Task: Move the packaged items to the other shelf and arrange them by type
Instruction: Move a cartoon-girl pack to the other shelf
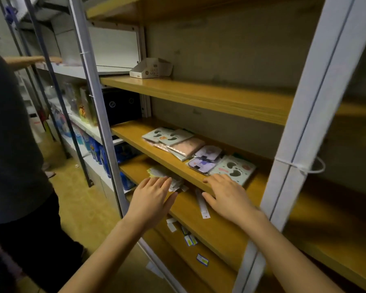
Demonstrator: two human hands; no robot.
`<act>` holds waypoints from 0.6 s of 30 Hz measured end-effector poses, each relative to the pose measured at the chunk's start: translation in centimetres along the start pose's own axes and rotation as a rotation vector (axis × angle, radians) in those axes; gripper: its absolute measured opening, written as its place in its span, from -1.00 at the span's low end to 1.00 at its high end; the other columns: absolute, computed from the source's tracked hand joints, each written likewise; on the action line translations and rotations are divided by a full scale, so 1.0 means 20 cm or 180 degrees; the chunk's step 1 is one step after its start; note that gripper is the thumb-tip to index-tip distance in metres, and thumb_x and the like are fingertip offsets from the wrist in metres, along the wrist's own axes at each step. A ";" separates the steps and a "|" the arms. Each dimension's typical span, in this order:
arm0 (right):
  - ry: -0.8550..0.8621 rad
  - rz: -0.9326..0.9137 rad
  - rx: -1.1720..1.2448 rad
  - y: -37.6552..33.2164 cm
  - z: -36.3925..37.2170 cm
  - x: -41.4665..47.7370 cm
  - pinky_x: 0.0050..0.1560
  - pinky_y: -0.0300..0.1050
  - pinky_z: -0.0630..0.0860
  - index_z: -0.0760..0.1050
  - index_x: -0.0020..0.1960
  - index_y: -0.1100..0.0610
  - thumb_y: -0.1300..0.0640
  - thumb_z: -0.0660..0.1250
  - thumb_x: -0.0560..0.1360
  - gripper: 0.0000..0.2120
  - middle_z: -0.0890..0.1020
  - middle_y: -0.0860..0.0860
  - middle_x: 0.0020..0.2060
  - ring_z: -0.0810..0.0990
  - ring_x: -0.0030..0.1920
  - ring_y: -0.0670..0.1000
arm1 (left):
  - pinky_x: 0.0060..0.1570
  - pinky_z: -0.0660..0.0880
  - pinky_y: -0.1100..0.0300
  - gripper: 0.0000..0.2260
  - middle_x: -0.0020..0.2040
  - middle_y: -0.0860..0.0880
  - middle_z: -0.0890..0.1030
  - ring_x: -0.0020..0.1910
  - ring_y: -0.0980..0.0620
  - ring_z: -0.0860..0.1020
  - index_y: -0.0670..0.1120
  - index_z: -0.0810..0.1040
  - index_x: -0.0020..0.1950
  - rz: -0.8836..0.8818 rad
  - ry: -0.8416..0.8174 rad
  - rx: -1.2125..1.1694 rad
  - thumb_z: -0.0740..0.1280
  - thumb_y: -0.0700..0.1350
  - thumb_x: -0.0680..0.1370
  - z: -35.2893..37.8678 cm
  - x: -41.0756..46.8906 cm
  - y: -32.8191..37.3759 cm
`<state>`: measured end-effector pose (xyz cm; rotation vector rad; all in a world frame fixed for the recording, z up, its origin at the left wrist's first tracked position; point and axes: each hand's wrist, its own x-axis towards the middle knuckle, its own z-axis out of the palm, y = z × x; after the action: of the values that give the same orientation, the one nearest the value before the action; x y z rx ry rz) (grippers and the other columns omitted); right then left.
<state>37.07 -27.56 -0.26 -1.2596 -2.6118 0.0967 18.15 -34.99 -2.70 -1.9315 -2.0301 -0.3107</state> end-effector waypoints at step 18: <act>-0.0127 0.1372 -0.0208 0.21 0.20 0.81 0.27 -0.06 0.37 0.27 0.40 0.04 -0.09 0.11 0.58 -0.57 0.40 -0.01 0.33 0.35 0.34 0.02 | 0.17 0.47 0.02 -0.46 0.16 -0.04 0.61 0.16 -0.03 0.55 -0.08 0.50 0.25 0.1108 -0.0108 -0.0301 -0.08 0.18 0.55 0.42 0.96 -0.38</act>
<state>29.70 -12.15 -1.77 -1.8414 -2.3465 0.1119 9.26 -14.61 -2.82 -2.3134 -1.6816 -0.2936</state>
